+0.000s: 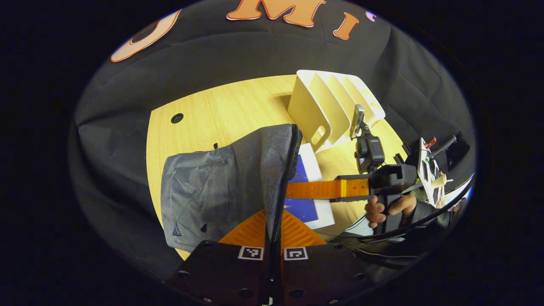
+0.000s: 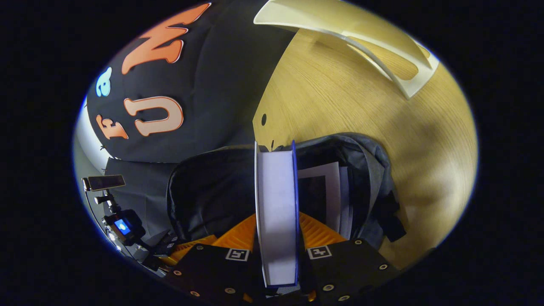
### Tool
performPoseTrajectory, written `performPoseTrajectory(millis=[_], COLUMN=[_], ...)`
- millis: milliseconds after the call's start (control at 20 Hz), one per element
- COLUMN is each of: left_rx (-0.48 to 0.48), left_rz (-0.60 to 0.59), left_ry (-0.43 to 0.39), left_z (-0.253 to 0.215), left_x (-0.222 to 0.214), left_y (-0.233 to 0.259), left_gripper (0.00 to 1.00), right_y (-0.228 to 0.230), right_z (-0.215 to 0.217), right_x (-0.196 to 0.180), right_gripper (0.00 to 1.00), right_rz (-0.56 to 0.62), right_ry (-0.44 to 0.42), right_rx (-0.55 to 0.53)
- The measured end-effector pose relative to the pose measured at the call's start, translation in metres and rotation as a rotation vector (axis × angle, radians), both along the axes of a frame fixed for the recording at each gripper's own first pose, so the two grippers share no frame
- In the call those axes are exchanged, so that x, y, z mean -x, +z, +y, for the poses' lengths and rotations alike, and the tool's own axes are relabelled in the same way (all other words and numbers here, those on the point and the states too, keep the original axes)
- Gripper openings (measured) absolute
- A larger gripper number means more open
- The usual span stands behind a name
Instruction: Open the schoolbag, grab two books from the bookshelf and put them into the schoolbag.
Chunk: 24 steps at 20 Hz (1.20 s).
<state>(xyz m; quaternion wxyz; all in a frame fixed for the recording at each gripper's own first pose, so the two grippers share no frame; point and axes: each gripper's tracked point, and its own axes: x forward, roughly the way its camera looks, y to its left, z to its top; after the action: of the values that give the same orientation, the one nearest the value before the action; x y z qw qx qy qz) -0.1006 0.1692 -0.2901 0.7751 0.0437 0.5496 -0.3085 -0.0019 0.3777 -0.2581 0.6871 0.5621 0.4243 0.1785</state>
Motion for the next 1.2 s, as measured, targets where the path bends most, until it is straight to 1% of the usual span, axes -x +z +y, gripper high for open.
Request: performPoseTrajectory(millis=[150, 500, 550, 600, 650, 700, 750, 850, 900, 1000, 1050, 1150, 1200], left_rx=[0.002, 0.012, 0.016, 0.021, 0.029, 0.038, 0.055, 0.071, 0.074, 0.076, 0.073, 0.059, 0.043], left_rz=[-0.004, -0.013, -0.011, -0.012, -0.011, -0.009, -0.002, 0.001, 0.0, 0.0, -0.002, -0.003, -0.006], left_ry=[-0.008, 0.004, 0.01, 0.017, 0.023, 0.029, 0.035, 0.037, 0.035, 0.04, 0.051, 0.08, 0.095], left_z=[-0.006, -0.011, -0.012, -0.011, -0.01, -0.006, -0.004, -0.002, -0.001, -0.003, -0.004, -0.004, -0.004], left_x=[0.0, 0.004, 0.004, 0.004, 0.004, 0.006, 0.008, 0.009, 0.01, 0.01, 0.009, 0.007, 0.01], left_y=[0.001, 0.004, 0.004, 0.005, 0.004, 0.003, 0.003, 0.0, -0.002, -0.004, -0.006, -0.009, -0.012], left_gripper=[0.04, 0.03, 0.03, 0.03, 0.03, 0.03, 0.03, 0.04, 0.03, 0.03, 0.03, 0.03, 0.04], right_y=[-0.006, -0.01, -0.011, -0.011, -0.018, -0.026, -0.031, -0.037, -0.039, -0.039, -0.037, -0.03, -0.024], right_z=[0.011, 0.042, 0.045, 0.045, 0.047, 0.046, 0.039, 0.015, 0.002, -0.01, -0.023, -0.046, -0.058], right_x=[-0.002, -0.02, -0.022, -0.021, -0.016, -0.015, -0.013, -0.003, 0.004, 0.011, 0.015, 0.015, 0.013], right_gripper=[0.35, 0.35, 0.27, 0.37, 0.39, 0.33, 0.51, 0.59, 0.61, 0.65, 0.71, 0.77, 0.77], right_rz=[-0.007, -0.013, -0.003, 0.012, 0.038, 0.058, 0.065, 0.074, 0.075, 0.069, 0.064, 0.038, 0.009], right_ry=[-0.006, 0.025, 0.028, 0.041, 0.06, 0.064, 0.062, 0.056, 0.058, 0.064, 0.059, 0.028, 0.017], right_rx=[-0.005, 0.022, 0.03, 0.035, 0.066, 0.114, 0.164, 0.285, 0.336, 0.379, 0.403, 0.452, 0.477])
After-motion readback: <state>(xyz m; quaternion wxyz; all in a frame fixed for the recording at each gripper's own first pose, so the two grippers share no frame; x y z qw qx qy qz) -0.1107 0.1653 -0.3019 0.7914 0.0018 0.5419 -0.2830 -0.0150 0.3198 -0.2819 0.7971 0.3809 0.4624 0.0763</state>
